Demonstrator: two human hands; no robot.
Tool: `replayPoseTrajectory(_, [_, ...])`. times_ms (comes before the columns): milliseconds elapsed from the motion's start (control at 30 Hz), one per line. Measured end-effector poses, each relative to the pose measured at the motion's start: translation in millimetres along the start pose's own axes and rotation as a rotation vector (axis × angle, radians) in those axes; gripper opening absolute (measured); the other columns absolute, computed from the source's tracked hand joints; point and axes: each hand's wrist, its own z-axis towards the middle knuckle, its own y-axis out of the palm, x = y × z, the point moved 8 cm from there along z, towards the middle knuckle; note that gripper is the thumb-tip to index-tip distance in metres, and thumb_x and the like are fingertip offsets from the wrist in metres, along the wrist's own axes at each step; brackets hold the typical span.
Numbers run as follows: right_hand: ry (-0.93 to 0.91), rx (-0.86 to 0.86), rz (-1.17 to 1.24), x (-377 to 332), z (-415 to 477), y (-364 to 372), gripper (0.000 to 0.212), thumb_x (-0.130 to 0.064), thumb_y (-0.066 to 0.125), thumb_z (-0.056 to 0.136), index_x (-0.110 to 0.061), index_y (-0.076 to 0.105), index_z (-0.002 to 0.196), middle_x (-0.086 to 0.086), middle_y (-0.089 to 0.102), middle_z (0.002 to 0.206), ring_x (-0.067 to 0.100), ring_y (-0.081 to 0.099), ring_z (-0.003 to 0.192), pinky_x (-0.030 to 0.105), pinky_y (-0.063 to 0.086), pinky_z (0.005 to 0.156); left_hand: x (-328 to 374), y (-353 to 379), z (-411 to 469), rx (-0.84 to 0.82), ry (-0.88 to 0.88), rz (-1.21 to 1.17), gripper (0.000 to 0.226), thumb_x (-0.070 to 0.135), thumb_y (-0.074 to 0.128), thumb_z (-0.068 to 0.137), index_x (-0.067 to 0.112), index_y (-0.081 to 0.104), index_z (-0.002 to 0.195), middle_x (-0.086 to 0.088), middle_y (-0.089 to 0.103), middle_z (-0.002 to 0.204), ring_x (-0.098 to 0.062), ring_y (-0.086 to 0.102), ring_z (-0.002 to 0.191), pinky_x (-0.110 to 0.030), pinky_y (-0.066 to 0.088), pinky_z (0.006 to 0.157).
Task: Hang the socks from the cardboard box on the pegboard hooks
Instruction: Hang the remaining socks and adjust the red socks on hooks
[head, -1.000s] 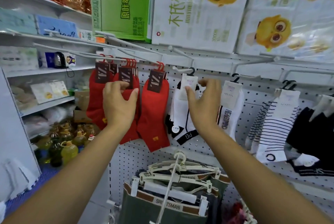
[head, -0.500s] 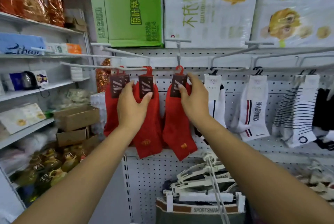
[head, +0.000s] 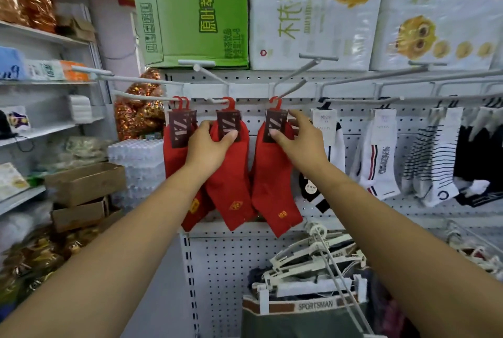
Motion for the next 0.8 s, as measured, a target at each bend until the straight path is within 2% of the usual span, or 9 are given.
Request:
replayPoseTrajectory(67, [0.022, -0.031, -0.029, 4, -1, 1, 0.058, -0.030, 0.075, 0.088, -0.020, 0.051, 0.140, 0.004, 0.063, 0.129, 0.019, 0.058, 0.117, 0.023, 0.042, 0.090, -4, 0, -2, -0.027, -0.018, -0.030, 0.042, 0.036, 0.074, 0.090, 0.013, 0.061, 0.123, 0.001, 0.068, 0.115, -0.019, 0.065, 0.105, -0.035, 0.054, 0.091])
replayPoseTrajectory(167, [0.023, 0.005, -0.043, 2, -11, -2, 0.058, -0.026, 0.074, 0.090, -0.016, 0.049, 0.141, 0.006, 0.063, 0.128, 0.021, 0.059, 0.118, 0.022, 0.042, 0.092, -7, -5, -12, -0.020, 0.016, -0.022, 0.043, 0.035, 0.073, 0.092, 0.015, 0.057, 0.127, 0.008, 0.065, 0.110, -0.009, 0.063, 0.098, -0.010, 0.047, 0.076])
replayPoseTrajectory(233, [-0.046, 0.127, -0.053, -6, -25, -9, 0.048, -0.023, 0.073, 0.091, -0.013, 0.053, 0.134, 0.006, 0.062, 0.130, 0.020, 0.057, 0.120, 0.026, 0.044, 0.099, -5, -14, -28, 0.039, 0.088, -0.004, 0.038, 0.031, 0.072, 0.093, 0.015, 0.060, 0.125, 0.015, 0.063, 0.105, -0.003, 0.062, 0.097, 0.001, 0.040, 0.072])
replayPoseTrajectory(333, [-0.239, 0.339, -0.073, -24, -54, -19, 0.027, -0.016, 0.071, 0.091, -0.010, 0.060, 0.115, 0.003, 0.060, 0.115, 0.021, 0.057, 0.109, 0.037, 0.049, 0.096, -3, -41, -60, 0.199, 0.222, -0.078, 0.025, 0.025, 0.072, 0.094, 0.019, 0.066, 0.117, 0.017, 0.066, 0.105, 0.005, 0.064, 0.099, -0.010, 0.051, 0.086])
replayPoseTrajectory(400, [-0.298, 0.289, -0.061, -34, -63, -9, 0.021, -0.015, 0.072, 0.090, -0.013, 0.062, 0.109, -0.001, 0.060, 0.109, 0.017, 0.058, 0.103, 0.034, 0.050, 0.092, 2, -68, -78, 0.380, 0.344, -0.006, 0.014, 0.026, 0.071, 0.094, 0.023, 0.066, 0.106, 0.014, 0.067, 0.099, 0.000, 0.064, 0.096, -0.018, 0.052, 0.086])
replayPoseTrajectory(500, [-0.371, 0.132, -0.103, -54, -65, 18, 0.026, -0.016, 0.072, 0.090, -0.010, 0.065, 0.115, 0.002, 0.064, 0.115, 0.020, 0.058, 0.111, 0.033, 0.047, 0.100, 4, -95, -75, 0.575, 0.347, 0.256, 0.029, 0.034, 0.074, 0.088, 0.020, 0.062, 0.110, 0.000, 0.060, 0.114, -0.018, 0.053, 0.110, -0.027, 0.040, 0.095])
replayPoseTrajectory(600, [-0.465, 0.023, -0.246, -79, -63, 46, 0.042, -0.020, 0.074, 0.090, -0.009, 0.063, 0.129, 0.007, 0.058, 0.136, 0.023, 0.047, 0.129, 0.023, 0.032, 0.112, -15, -100, -39, 0.401, 0.130, 0.141, 0.043, 0.036, 0.074, 0.089, 0.014, 0.057, 0.122, -0.006, 0.057, 0.125, -0.019, 0.054, 0.114, -0.029, 0.043, 0.097])
replayPoseTrajectory(733, [-0.522, -0.084, -0.432, -95, -54, 74, 0.054, -0.028, 0.073, 0.090, -0.012, 0.057, 0.139, 0.009, 0.042, 0.154, 0.031, 0.037, 0.139, 0.042, 0.033, 0.117, -30, -96, -3, 0.191, 0.029, 0.029, 0.030, 0.032, 0.067, 0.096, 0.003, 0.069, 0.091, -0.019, 0.070, 0.092, -0.018, 0.057, 0.076, -0.033, 0.044, 0.068])
replayPoseTrajectory(800, [-0.530, -0.106, -0.504, -95, -50, 81, 0.056, -0.030, 0.073, 0.089, -0.012, 0.057, 0.139, 0.011, 0.038, 0.156, 0.035, 0.036, 0.140, 0.047, 0.033, 0.116, -35, -99, 8, 0.151, 0.005, 0.015, 0.033, 0.031, 0.067, 0.096, 0.000, 0.070, 0.087, -0.023, 0.071, 0.090, -0.028, 0.060, 0.074, -0.037, 0.048, 0.069])
